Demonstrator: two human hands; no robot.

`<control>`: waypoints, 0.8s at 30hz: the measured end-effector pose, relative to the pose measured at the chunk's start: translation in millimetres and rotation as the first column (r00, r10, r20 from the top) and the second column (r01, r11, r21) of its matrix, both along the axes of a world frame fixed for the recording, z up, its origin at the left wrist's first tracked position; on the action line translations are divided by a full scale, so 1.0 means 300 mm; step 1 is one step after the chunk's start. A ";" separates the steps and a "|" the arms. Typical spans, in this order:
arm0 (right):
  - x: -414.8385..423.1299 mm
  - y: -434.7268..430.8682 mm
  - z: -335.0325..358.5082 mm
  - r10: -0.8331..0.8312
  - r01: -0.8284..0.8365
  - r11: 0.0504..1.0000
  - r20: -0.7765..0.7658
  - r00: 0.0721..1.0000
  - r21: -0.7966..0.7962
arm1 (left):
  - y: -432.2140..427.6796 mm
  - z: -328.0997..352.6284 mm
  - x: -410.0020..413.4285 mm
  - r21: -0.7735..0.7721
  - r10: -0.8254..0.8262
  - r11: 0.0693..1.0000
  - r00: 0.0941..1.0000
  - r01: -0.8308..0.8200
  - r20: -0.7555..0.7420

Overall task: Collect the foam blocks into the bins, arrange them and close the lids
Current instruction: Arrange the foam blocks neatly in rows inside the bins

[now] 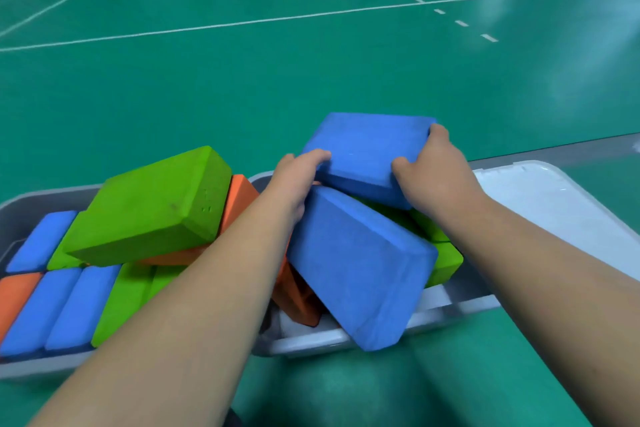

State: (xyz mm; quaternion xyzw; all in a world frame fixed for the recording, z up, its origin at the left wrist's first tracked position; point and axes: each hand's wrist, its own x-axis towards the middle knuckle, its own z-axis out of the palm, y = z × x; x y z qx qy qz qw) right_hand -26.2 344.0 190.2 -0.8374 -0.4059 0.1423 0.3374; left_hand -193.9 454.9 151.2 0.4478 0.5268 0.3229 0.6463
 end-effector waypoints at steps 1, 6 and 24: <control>-0.001 0.000 0.003 -0.003 0.004 0.999 -0.016 1.000 0.047 | -0.001 0.021 0.004 0.049 0.036 0.998 0.999 -0.036 -0.003; -0.017 0.020 0.058 -0.073 0.102 0.957 -0.115 0.991 0.271 | 0.003 0.182 -0.038 0.424 0.213 0.895 0.968 -0.139 -0.133; -0.626 0.146 0.112 0.486 -0.347 0.771 -0.141 0.863 0.534 | 0.049 0.322 -0.874 0.580 0.640 0.678 0.751 -0.452 -0.162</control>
